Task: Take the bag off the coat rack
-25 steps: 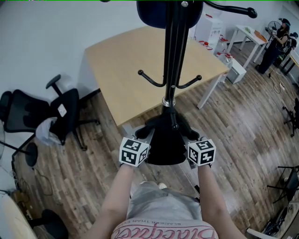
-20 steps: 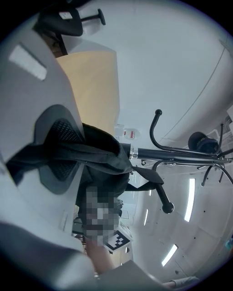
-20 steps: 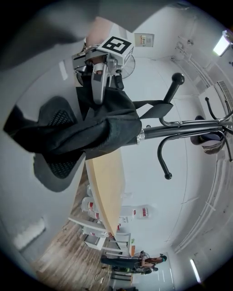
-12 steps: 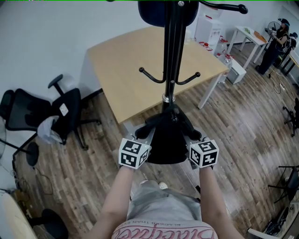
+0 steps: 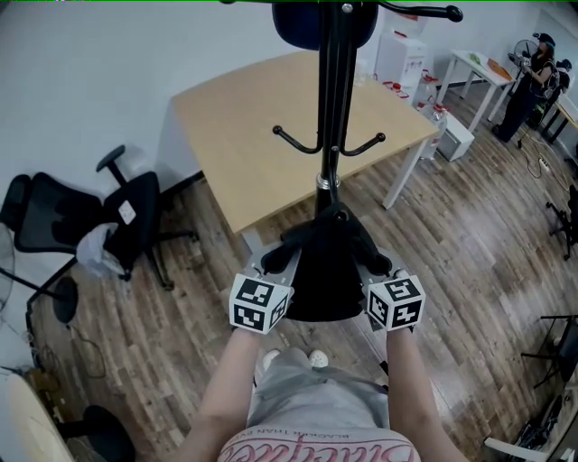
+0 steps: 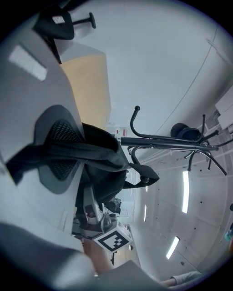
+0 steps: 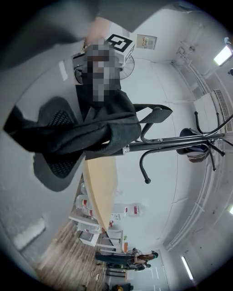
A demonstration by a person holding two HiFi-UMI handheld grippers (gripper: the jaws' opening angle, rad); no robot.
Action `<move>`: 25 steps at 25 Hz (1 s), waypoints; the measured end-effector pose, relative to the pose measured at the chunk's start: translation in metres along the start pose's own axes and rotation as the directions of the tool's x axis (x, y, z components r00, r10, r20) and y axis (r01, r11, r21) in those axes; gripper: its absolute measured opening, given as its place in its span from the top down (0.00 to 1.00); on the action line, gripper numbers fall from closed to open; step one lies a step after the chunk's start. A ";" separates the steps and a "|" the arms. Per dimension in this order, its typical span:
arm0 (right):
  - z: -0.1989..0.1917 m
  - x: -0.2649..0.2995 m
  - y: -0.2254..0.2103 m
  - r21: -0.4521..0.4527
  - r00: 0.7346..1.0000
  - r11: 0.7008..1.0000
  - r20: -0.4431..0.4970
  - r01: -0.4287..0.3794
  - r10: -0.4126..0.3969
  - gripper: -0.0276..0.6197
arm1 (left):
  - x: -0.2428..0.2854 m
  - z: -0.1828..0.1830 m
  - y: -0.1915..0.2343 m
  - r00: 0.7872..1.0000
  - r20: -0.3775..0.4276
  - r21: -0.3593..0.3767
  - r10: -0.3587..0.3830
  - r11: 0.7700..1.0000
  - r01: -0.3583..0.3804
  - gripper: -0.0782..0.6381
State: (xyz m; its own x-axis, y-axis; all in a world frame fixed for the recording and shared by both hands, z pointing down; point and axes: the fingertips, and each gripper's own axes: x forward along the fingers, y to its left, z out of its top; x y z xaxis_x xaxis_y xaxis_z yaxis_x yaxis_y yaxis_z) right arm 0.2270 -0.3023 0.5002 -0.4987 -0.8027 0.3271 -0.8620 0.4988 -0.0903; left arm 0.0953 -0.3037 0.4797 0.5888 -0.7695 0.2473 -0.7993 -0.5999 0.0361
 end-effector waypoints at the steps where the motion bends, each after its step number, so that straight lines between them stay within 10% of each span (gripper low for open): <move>1: 0.000 -0.002 0.001 0.003 1.000 1.000 0.006 0.002 -0.002 0.82 | -0.002 0.001 -0.002 1.000 0.005 0.004 -0.002 1.000 0.002 0.80; 25: 0.044 0.007 0.090 -0.059 1.000 0.998 0.012 0.019 -0.018 0.83 | -0.081 0.036 0.048 0.998 0.058 0.029 0.011 1.000 -0.012 0.81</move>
State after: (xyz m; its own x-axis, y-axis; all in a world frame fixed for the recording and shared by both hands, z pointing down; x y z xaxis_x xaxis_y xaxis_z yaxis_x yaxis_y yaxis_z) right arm 0.1424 -0.2774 0.4526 -0.4843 -0.8153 0.3175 -0.8643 0.5022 -0.0288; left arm 0.0138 -0.2785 0.4265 0.5861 -0.7873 0.1913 -0.8028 -0.5963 0.0054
